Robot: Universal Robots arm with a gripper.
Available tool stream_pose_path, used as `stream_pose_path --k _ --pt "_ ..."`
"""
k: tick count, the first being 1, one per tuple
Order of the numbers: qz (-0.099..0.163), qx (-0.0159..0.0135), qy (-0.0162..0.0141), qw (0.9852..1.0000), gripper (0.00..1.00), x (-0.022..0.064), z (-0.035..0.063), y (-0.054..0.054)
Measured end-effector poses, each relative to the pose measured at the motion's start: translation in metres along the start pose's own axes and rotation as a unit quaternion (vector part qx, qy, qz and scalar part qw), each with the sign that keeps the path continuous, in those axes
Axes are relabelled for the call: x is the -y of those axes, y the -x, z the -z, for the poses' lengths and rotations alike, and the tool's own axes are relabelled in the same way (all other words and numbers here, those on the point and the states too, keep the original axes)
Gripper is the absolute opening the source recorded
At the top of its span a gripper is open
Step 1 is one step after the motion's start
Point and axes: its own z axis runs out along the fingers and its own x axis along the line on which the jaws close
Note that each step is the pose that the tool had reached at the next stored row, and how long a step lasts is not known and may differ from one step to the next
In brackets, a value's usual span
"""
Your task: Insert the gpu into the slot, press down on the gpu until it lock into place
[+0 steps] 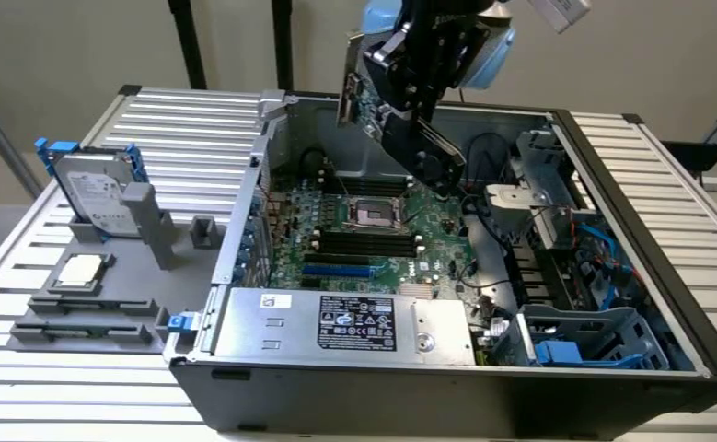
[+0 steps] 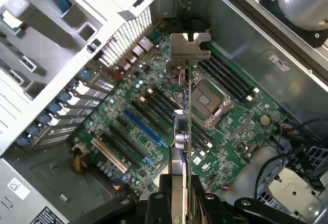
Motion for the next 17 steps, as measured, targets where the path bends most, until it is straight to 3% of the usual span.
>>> stream_pose_path --k 5,9,13,17 --pt "0.046 0.0025 -0.0038 0.9989 0.26 0.0001 -0.0017 0.0000" --pt "0.082 0.0044 -0.0067 0.9966 0.26 0.0002 -0.0031 0.0000" --pt "0.118 0.0060 -0.0092 0.9929 0.26 0.0002 -0.0047 0.0000" --pt "0.155 0.0074 -0.0116 0.9879 0.26 0.0003 -0.0063 -0.0001"
